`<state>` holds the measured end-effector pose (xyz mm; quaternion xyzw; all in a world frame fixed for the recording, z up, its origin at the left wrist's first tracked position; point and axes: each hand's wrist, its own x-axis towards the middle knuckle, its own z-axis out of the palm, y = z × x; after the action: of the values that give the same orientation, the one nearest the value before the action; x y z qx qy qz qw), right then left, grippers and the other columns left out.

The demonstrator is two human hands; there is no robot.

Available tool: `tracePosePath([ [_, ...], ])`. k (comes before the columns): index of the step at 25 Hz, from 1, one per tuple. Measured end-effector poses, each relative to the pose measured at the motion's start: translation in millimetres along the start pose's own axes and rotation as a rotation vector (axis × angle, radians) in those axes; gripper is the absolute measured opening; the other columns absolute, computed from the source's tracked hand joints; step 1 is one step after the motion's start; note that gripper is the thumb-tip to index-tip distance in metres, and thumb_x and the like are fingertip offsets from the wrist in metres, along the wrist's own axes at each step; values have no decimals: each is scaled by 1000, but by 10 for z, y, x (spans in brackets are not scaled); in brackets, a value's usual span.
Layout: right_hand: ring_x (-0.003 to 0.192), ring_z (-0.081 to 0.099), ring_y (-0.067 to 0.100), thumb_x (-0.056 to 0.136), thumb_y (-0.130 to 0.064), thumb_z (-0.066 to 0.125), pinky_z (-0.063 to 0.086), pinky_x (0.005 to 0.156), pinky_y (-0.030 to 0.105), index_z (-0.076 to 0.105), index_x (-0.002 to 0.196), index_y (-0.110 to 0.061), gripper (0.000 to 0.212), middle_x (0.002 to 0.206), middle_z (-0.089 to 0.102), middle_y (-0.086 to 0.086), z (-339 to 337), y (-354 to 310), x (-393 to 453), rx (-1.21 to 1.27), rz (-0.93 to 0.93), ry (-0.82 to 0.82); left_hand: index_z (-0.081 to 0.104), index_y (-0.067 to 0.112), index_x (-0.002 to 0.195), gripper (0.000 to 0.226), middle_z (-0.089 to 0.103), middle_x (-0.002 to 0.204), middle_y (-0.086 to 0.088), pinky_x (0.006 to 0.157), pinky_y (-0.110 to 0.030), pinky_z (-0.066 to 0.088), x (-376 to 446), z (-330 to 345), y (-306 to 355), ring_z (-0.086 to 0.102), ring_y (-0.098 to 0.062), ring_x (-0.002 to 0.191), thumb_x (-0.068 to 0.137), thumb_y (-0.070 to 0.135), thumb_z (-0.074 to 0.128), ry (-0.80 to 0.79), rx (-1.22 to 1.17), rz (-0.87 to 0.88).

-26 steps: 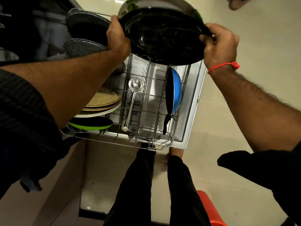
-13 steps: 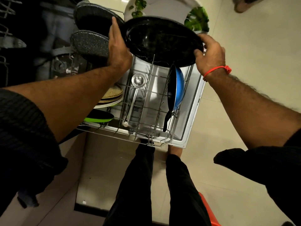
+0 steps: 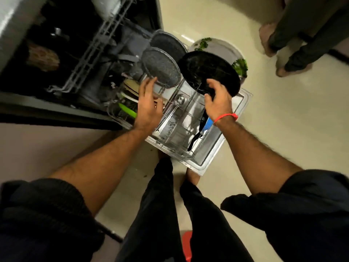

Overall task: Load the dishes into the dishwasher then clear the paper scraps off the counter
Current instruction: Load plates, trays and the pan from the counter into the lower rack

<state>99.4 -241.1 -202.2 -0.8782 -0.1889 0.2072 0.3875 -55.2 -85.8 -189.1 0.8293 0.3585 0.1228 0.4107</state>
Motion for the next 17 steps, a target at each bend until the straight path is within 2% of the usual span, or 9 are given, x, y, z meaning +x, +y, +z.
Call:
tracePosePath([
  [1, 115, 57, 26, 85, -1, 56, 38, 107, 33, 59, 130, -10, 47, 126, 61, 12, 36, -208, -155, 26, -39, -29, 40, 10, 150, 64, 28, 156, -14, 109, -11, 36, -191, -193, 50, 51, -7, 122, 90, -4, 59, 17, -18, -24],
  [2, 108, 58, 25, 85, -1, 56, 41, 105, 36, 60, 128, -10, 44, 122, 63, 11, 81, -415, -302, 56, -70, -59, 41, 12, 149, 63, 28, 156, -11, 106, -23, 46, -375, -386, 92, 58, -17, 113, 91, -4, 58, 26, -46, -44],
  [3, 103, 58, 24, 85, 0, 54, 43, 103, 38, 61, 126, -10, 43, 118, 65, 9, 133, -663, -490, 81, -103, -105, 43, 12, 148, 61, 28, 155, -8, 99, -34, 53, -595, -639, 124, 61, -21, 104, 91, -4, 57, 51, -63, -47],
  [5, 102, 61, 24, 85, 1, 53, 47, 100, 40, 62, 124, -10, 41, 112, 67, 6, 269, -1201, -853, 122, -161, -203, 48, 11, 145, 58, 30, 153, -8, 92, -42, 56, -1028, -1175, 147, 63, -23, 100, 89, -5, 56, 157, -43, -44],
  [8, 96, 63, 17, 86, 4, 52, 50, 97, 37, 65, 121, -9, 39, 102, 67, 3, 548, -2045, -1460, 202, -233, -369, 52, 15, 140, 54, 33, 152, -8, 86, -34, 57, -1697, -2006, 106, 62, -18, 97, 90, -6, 56, 344, -11, -114],
  [11, 85, 63, 9, 88, 3, 50, 53, 90, 33, 66, 118, -10, 37, 97, 72, 3, 880, -2742, -2042, 216, -360, -538, 53, 14, 140, 53, 34, 152, -10, 89, -27, 55, -2290, -2718, -50, 63, -21, 101, 91, -6, 56, 504, 19, -149],
  [15, 75, 66, 13, 86, 1, 47, 56, 83, 33, 68, 112, -16, 37, 89, 72, -5, 1527, -3678, -2976, 231, -528, -704, 53, 14, 140, 53, 36, 150, -8, 91, -23, 54, -3197, -3721, -460, 64, -17, 96, 91, -7, 58, 760, 32, -251],
  [17, 69, 67, 14, 86, 2, 46, 56, 77, 27, 68, 110, -17, 37, 86, 72, -6, 1895, -4103, -3535, 234, -586, -783, 55, 14, 138, 51, 37, 149, -9, 92, -24, 54, -3708, -4180, -709, 63, -17, 98, 91, -7, 57, 890, 29, -289],
])
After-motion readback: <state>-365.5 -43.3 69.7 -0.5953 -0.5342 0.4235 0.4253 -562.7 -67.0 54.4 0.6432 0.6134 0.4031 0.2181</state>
